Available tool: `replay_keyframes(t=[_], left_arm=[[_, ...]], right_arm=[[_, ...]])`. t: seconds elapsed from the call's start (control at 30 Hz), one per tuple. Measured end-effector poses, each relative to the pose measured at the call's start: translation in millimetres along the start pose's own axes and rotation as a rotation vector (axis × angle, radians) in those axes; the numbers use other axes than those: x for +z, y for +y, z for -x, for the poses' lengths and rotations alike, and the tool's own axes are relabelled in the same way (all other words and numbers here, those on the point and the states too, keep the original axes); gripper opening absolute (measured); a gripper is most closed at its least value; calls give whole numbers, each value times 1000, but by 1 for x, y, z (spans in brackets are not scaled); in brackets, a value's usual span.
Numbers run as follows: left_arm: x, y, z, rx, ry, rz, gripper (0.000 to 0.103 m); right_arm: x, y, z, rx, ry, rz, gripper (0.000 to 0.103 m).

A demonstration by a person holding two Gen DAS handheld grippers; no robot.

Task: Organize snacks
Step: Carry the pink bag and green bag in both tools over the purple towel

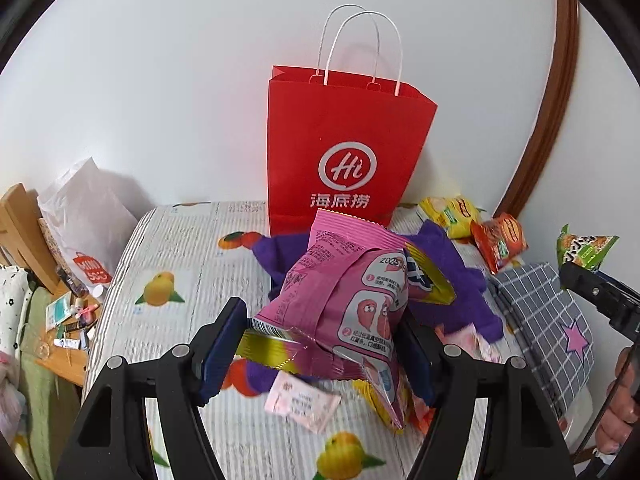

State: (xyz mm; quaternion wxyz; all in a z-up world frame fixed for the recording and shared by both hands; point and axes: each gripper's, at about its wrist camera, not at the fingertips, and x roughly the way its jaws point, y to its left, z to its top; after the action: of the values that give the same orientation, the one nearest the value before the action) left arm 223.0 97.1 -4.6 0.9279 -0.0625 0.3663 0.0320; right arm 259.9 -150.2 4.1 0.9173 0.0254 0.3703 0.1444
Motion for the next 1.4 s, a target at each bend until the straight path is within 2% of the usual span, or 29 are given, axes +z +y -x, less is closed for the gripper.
replay_keyframes(t=[0.23, 0.5, 0.73, 0.83, 1.0, 1.13, 1.27, 1.4], left_arm=[[21, -2, -37, 8, 29, 12, 70], [48, -5, -73, 0, 3, 20, 70], [48, 4, -101, 8, 16, 45, 70], [46, 12, -106, 3, 33, 70, 70], [40, 13, -118, 9, 60, 73, 70], [35, 5, -126, -5, 86, 56, 70], [33, -1, -130, 3, 92, 34, 70], [32, -5, -132, 11, 94, 26, 70]], right_arm=[[16, -1, -42, 40, 39, -17, 74], [48, -2, -96, 36, 65, -10, 74], [53, 2, -132, 54, 72, -12, 74], [50, 4, -150, 61, 120, -11, 74], [45, 0, -166, 70, 167, -20, 74], [43, -6, -168, 31, 162, -16, 74], [45, -14, -169, 59, 175, -45, 74], [45, -17, -170, 43, 180, -41, 74]])
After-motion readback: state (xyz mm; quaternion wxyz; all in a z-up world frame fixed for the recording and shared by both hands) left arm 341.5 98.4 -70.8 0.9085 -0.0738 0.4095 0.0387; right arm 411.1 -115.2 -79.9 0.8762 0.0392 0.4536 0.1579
